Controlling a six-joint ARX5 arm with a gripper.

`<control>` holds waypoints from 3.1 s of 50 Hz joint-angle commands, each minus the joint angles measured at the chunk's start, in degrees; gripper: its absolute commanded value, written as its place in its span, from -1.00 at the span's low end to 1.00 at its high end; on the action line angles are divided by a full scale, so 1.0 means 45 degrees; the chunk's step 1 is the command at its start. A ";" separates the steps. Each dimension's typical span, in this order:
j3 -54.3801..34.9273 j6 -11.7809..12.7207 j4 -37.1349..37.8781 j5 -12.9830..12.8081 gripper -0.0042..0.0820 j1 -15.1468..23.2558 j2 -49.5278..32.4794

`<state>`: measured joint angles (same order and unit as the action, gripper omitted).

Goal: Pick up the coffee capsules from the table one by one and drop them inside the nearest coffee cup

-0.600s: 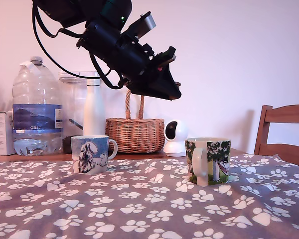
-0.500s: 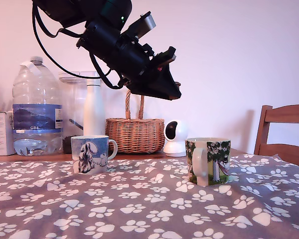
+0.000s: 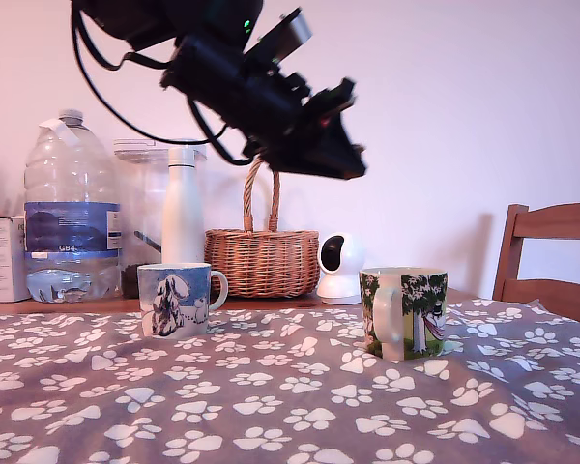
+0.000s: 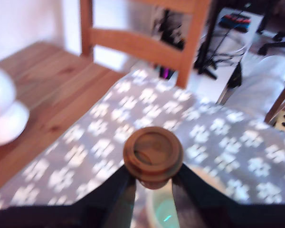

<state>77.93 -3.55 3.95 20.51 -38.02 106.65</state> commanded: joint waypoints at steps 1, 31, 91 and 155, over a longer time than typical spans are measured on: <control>-0.0136 0.0019 0.0189 0.0010 -0.56 -0.0277 -0.0034; -0.0131 0.0015 -0.1292 -0.0772 -0.56 -0.1224 -0.0029; 0.7237 -0.1039 -0.9462 -0.1909 -0.56 -0.1569 0.4896; 0.7232 -0.0981 -0.9486 -0.2390 0.37 -0.1724 0.4877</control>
<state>110.15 -8.05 -39.22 9.93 -45.21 126.28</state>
